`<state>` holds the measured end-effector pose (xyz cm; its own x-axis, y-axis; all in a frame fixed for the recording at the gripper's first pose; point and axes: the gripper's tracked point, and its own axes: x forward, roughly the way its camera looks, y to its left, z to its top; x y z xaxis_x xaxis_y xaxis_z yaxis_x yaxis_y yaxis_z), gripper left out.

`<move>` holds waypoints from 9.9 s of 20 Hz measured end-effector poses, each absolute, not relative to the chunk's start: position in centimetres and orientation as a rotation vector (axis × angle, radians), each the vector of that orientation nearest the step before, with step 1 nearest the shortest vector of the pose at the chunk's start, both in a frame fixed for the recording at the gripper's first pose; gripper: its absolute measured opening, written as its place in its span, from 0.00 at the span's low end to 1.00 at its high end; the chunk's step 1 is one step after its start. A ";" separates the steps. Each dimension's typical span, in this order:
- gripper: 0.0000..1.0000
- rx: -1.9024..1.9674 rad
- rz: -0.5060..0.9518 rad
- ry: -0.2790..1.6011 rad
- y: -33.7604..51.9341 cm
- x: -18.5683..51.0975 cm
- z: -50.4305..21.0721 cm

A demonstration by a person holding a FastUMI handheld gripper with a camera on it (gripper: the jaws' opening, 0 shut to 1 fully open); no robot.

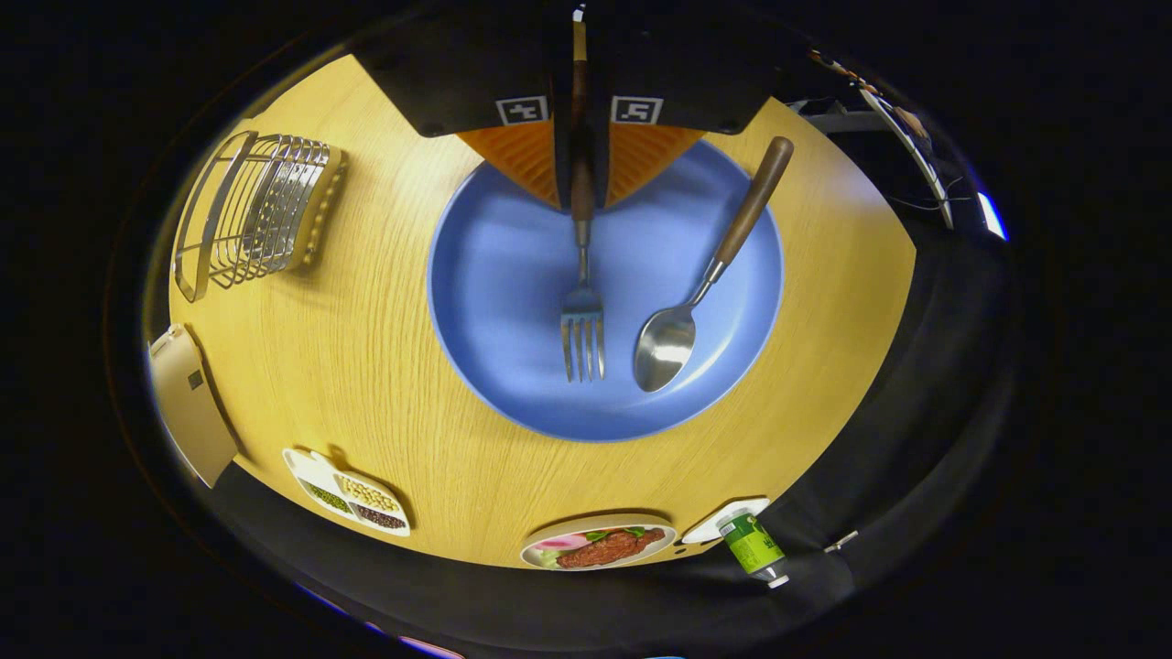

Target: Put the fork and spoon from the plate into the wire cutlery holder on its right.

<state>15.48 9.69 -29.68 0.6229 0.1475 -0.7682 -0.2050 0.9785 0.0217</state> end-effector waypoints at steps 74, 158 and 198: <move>0.97 -0.170 0.307 1.271 -8.4 7.8 -14.9; 0.08 -0.100 0.278 1.395 -11.3 3.4 -13.9; 0.99 0.117 0.316 0.609 -4.2 1.1 -2.2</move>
